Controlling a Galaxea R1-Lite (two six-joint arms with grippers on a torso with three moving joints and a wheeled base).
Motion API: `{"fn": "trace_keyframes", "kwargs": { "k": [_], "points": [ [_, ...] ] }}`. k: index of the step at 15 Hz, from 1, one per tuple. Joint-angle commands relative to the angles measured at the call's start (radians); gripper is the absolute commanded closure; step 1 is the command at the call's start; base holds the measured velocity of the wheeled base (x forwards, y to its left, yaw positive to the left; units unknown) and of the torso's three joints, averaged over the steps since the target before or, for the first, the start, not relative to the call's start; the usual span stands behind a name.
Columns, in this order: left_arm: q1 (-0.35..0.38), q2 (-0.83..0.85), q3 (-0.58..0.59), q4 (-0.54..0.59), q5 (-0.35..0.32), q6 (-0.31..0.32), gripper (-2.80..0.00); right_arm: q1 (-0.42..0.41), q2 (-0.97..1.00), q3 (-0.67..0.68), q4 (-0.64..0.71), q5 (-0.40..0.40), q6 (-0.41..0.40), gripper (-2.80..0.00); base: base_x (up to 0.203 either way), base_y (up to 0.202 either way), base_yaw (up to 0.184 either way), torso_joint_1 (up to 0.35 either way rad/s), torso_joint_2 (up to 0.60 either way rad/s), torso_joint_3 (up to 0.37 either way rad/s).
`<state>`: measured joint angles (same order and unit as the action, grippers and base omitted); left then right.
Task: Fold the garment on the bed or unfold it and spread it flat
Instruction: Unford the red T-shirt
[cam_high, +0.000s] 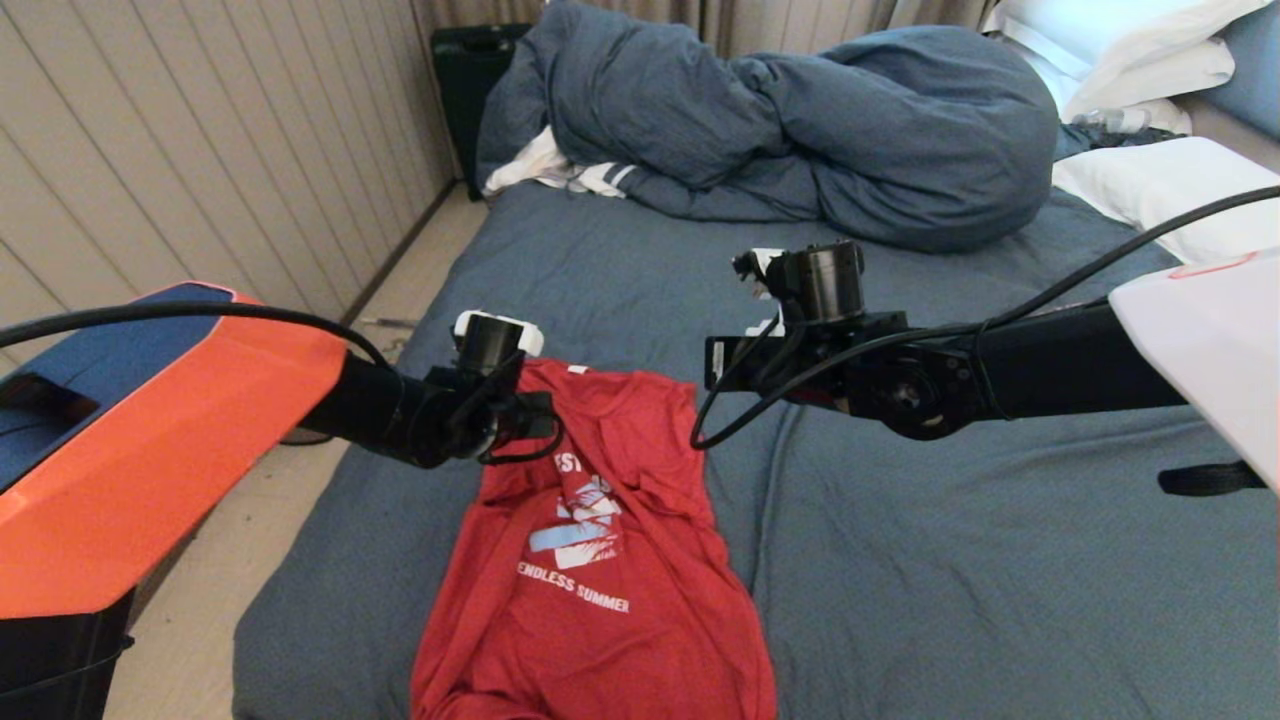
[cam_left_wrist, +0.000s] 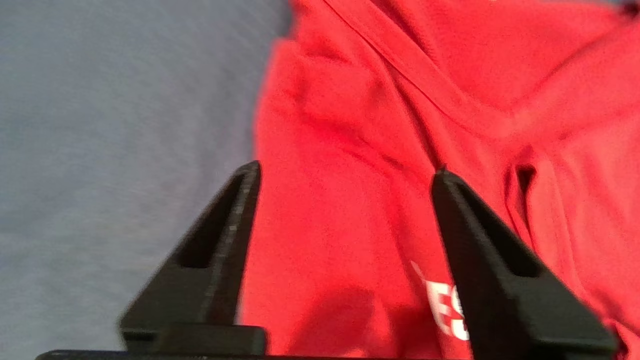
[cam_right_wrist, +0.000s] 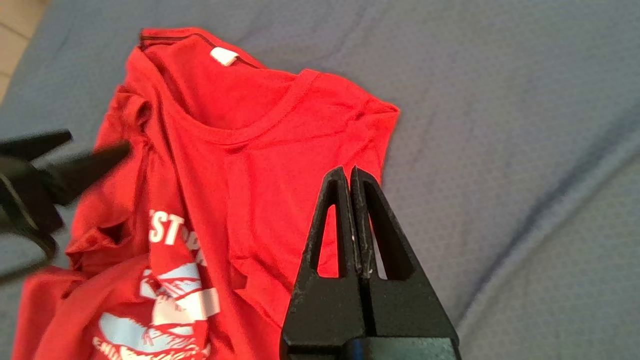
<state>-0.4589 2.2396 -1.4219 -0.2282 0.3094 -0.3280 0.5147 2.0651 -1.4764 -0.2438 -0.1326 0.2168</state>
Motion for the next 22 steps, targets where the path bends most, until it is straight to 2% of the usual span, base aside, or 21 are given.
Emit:
{"fn": "trace_keyframes", "kwargs": {
  "k": [1,9,10,22],
  "points": [
    [-0.003,0.034,0.000,-0.006,0.004,-0.003,-2.80,0.001,0.007,0.001,-0.003,-0.001,0.001,0.00,0.000,0.000,0.000,0.000,0.00,0.000],
    [-0.003,0.078,0.014,-0.045,0.007,-0.002,-2.80,0.005,0.047,-0.005,-0.008,0.001,0.003,0.00,0.000,0.000,0.000,0.000,0.00,0.000],
    [-0.003,0.080,0.015,-0.045,0.011,-0.003,0.00,0.005,0.048,-0.005,-0.008,0.001,0.003,0.00,0.000,0.000,0.000,0.000,0.00,0.000],
    [0.057,0.040,0.018,-0.059,0.013,-0.003,0.00,0.005,0.059,-0.007,-0.009,-0.001,0.001,0.00,0.000,0.000,0.000,0.000,0.00,0.000]
  ]
}}
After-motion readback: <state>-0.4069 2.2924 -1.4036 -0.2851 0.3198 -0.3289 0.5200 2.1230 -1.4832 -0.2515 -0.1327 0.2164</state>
